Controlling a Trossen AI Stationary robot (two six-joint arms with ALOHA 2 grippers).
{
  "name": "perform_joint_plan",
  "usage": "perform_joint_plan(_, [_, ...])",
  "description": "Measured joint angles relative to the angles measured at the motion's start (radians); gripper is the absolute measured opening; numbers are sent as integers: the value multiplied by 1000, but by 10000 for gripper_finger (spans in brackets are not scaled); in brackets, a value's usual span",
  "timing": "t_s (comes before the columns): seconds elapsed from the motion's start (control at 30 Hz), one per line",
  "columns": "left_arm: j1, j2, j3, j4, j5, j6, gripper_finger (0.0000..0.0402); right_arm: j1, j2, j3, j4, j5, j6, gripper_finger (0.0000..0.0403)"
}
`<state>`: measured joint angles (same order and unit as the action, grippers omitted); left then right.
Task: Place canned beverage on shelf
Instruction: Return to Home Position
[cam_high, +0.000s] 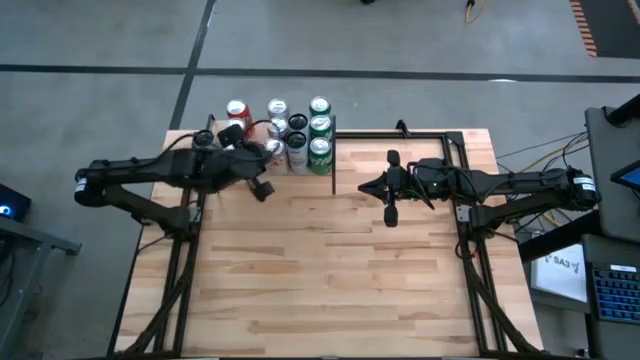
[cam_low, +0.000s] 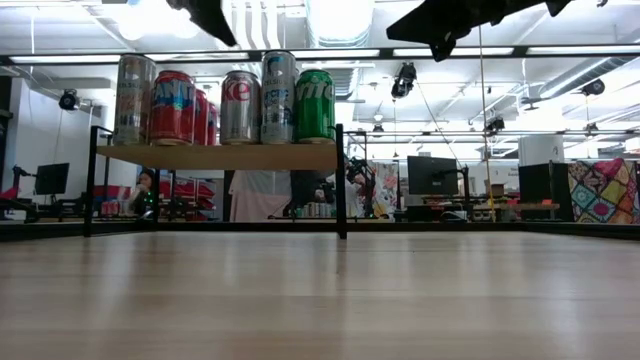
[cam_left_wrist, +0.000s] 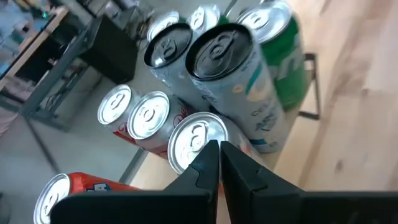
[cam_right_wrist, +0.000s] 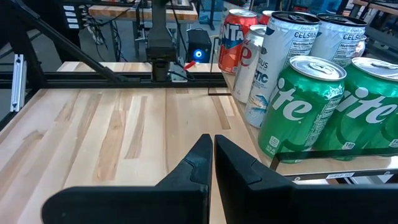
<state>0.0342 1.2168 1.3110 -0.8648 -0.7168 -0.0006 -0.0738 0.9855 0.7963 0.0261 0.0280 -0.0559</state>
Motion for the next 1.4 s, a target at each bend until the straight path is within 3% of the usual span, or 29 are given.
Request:
perform_joint_plan(0.17, [-103,-106,-43,11,-3,7,0,16,0,-7,18,0,-8,9])
perform_joint_plan(0.4, [-300,-275,-220,241,-4,62,0,37,35,-23,120,-8,-7,9])
perform_joint_plan(0.57, [-381,-375,-334,331,-5,51,0,39,97,-23,199,-11,12,9])
perform_joint_plan(0.83, [-422,-507,-451,396,-6,53,0,39,184,-24,324,-36,67,9])
perform_joint_plan(1.1, [-422,-542,-506,449,-1,94,0,39,213,4,384,-26,111,9])
perform_joint_plan(1.4, [-421,-574,-498,467,-7,192,0,39,304,184,232,-27,52,9])
